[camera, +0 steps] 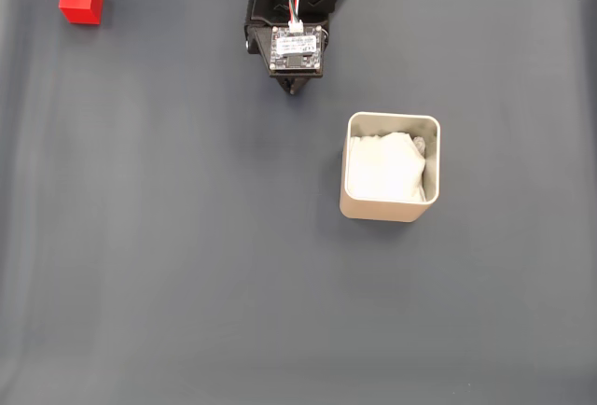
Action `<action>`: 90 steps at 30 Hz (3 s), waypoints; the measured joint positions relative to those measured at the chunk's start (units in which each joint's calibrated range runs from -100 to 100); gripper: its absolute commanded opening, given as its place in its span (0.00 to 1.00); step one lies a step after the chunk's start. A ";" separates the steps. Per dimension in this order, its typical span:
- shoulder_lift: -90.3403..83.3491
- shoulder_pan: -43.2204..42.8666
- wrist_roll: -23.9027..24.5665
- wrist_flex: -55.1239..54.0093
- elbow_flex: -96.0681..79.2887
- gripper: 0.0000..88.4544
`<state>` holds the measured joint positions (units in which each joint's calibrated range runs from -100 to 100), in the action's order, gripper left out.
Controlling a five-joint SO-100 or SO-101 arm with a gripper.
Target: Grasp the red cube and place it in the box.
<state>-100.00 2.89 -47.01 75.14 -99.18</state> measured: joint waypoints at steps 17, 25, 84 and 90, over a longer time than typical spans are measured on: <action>0.00 -0.98 0.00 0.00 0.00 0.00; 0.09 -0.98 2.20 -2.03 0.00 0.00; 62.77 38.63 -0.10 -15.27 67.49 0.00; 67.23 46.07 -0.93 -15.27 70.58 0.00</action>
<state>-32.77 48.97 -47.94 59.87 -28.60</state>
